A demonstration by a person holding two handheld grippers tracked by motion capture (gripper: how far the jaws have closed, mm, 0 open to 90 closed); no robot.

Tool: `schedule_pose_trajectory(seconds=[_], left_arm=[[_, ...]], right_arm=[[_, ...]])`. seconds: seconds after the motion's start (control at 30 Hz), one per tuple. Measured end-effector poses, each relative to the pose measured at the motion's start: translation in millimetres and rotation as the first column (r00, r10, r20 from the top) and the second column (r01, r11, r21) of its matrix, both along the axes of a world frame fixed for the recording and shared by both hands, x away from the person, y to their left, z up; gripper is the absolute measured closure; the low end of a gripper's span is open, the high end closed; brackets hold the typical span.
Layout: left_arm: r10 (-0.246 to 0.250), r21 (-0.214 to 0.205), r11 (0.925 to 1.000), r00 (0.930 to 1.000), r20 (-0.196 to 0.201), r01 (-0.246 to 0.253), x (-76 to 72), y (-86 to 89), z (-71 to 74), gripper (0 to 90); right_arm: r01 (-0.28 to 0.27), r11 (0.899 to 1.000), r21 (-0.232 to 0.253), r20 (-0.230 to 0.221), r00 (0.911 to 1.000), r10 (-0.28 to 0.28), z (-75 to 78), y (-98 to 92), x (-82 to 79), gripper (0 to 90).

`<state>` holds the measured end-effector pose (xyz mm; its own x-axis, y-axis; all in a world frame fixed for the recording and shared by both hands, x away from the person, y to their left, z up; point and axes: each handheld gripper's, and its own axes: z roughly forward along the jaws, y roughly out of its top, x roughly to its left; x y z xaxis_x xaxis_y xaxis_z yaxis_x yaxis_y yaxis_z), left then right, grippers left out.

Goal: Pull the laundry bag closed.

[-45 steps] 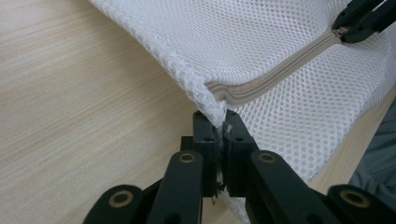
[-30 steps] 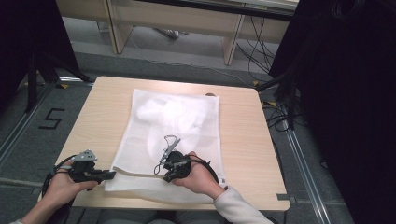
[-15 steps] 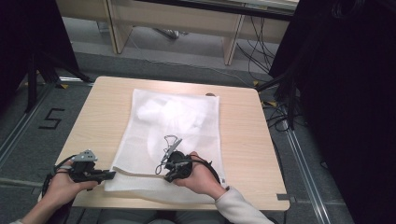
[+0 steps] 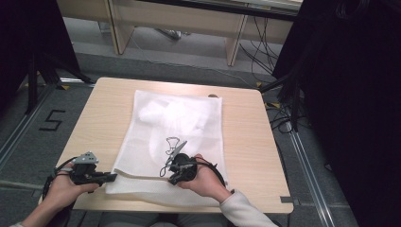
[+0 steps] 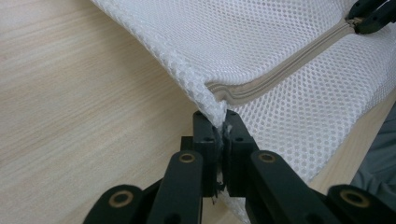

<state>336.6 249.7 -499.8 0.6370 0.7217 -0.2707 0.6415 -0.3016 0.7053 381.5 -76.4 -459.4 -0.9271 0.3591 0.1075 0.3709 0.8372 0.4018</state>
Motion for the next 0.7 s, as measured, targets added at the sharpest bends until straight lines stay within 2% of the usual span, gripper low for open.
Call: schedule_pose_trajectory(seconds=[0.1,0.13,0.17,0.2,0.27,0.33,0.4,0.43,0.5,0.53,0.57,0.6,0.63,0.7], left_arm=[[0.001,-0.001,1.0,1.0,-0.001,-0.001,0.1,0.3,-0.2,85.4],[0.003,0.002,1.0,1.0,-0.001,-0.003,-0.2,0.1,0.1,85.4],[0.005,-0.007,1.0,1.0,-0.001,-0.005,-0.2,-0.4,-0.2,85.4],[-0.001,0.013,0.9999,1.0,-0.004,0.001,0.0,0.4,0.7,85.4],[-0.006,0.014,0.9999,0.9999,-0.011,0.006,0.2,0.9,1.1,85.4],[0.001,0.004,1.0,1.0,0.001,-0.001,-0.1,0.5,0.2,85.4],[-0.001,0.0,1.0,1.0,0.0,0.001,0.1,0.4,0.0,85.4],[0.0,0.003,1.0,1.0,0.0,0.0,0.1,0.3,0.0,85.4],[-0.032,0.033,0.9989,0.9995,-0.005,0.033,1.2,3.6,1.0,85.4],[-0.032,0.04,0.9987,0.9994,-0.012,0.032,1.1,3.7,1.9,85.4],[-0.007,0.008,0.9999,1.0,-0.001,0.007,0.3,1.1,0.3,85.4],[0.001,0.0,1.0,1.0,-0.001,-0.001,0.1,0.3,0.0,85.4],[-0.032,0.036,0.9988,0.9995,-0.003,0.033,1.2,3.7,1.1,85.4],[-0.03,0.032,0.999,0.9995,-0.009,0.031,1.1,3.5,1.4,85.4]], right_arm=[[0.009,1.0,-0.013,0.001,1.0,-0.009,1.0,-0.6,-0.5,82.4],[0.003,1.0,0.012,-0.003,1.0,-0.003,1.1,-0.9,-1.1,82.4],[0.003,1.0,0.012,-0.003,1.0,-0.003,1.1,-0.9,-1.1,82.4],[-0.003,1.0,0.004,0.009,1.0,0.003,0.9,-2.0,-0.4,82.4],[0.002,1.0,-0.004,0.006,1.0,-0.002,1.0,-3.0,-1.0,82.4],[0.008,1.0,0.015,-0.01,0.9999,-0.008,1.3,-4.1,-1.6,82.4],[-0.001,1.0,0.006,0.008,1.0,0.001,1.1,-6.0,-0.5,82.4],[0.007,1.0,0.015,-0.006,1.0,-0.007,1.5,-5.6,-1.8,82.4],[0.003,1.0,0.013,-0.001,1.0,-0.003,1.3,-5.6,-2.0,82.4],[0.01,1.0,0.013,-0.007,0.9999,-0.01,1.9,-6.0,-2.3,82.4],[0.004,1.0,0.016,-0.007,1.0,-0.004,1.9,-6.1,-1.9,82.4],[0.004,1.0,0.017,-0.009,0.9999,-0.004,2.2,-6.3,-2.0,82.4],[0.004,1.0,0.017,-0.009,0.9999,-0.004,2.2,-6.3,-2.0,82.4],[0.017,1.0,0.002,0.007,0.9998,-0.017,2.9,-7.4,-2.3,82.4]])
